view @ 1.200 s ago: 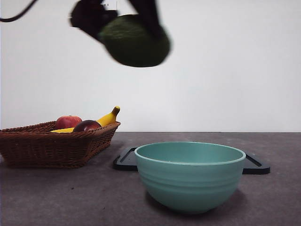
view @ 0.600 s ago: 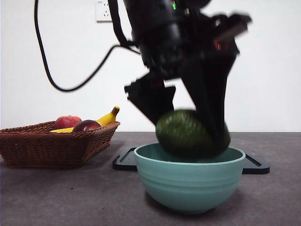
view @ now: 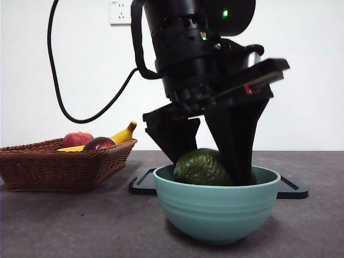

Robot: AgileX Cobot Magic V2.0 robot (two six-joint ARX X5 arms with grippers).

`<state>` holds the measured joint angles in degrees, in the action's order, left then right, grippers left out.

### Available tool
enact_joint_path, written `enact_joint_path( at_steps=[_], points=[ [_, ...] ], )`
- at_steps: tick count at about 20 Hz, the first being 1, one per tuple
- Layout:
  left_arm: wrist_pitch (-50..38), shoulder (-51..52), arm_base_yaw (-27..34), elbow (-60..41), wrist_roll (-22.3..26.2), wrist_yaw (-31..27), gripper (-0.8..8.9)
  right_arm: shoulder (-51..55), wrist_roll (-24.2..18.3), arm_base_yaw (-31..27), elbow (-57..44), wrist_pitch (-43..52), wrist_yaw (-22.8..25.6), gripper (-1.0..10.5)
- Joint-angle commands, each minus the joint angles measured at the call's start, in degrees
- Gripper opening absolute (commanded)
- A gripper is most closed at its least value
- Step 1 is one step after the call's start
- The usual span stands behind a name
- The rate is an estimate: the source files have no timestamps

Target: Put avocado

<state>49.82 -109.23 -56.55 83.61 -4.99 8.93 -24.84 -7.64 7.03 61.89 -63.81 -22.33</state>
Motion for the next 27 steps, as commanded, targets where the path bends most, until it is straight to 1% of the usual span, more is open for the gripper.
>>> enact_joint_path(
  at_steps=[1,7,9,10,12,13,14,18,23,27],
  points=[
    [0.0,-2.19,-0.81,1.18,1.03,-0.11,2.36,-0.11,0.13,0.13,0.81,0.74,-0.15,4.9],
    [-0.04,-2.23,-0.81,1.18,1.05,-0.11,2.39,-0.11,0.13,0.13,0.81,0.74,-0.15,4.9],
    [0.11,-2.23,-0.81,1.18,1.11,-0.09,2.58,-0.11,0.13,0.13,0.79,0.74,-0.15,4.9],
    [0.15,-2.23,-0.81,1.18,1.11,-0.09,2.97,-0.11,0.13,0.13,0.81,0.74,-0.15,4.9],
    [0.22,-2.23,-0.81,1.18,1.11,-0.09,4.77,-0.11,0.13,0.13,0.79,0.72,-0.15,4.9],
    [0.2,-2.23,-0.81,1.18,1.11,-0.09,5.34,-0.11,0.13,0.13,0.81,0.72,-0.15,4.9],
    [0.22,-2.23,-0.81,1.18,1.11,-0.09,5.51,-0.11,0.13,0.13,0.81,0.72,-0.17,4.9],
    [2.16,-2.03,-0.81,2.47,1.05,-0.07,5.55,-0.11,0.13,0.13,0.79,0.72,-0.15,4.9],
    [7.78,-1.49,-1.03,9.18,1.16,-0.07,5.55,-0.11,0.13,0.13,0.81,0.72,-0.15,4.9],
    [11.21,4.35,-1.22,11.5,1.92,-0.07,5.55,-0.11,0.13,0.13,0.81,0.74,-0.15,4.9]
  ],
)
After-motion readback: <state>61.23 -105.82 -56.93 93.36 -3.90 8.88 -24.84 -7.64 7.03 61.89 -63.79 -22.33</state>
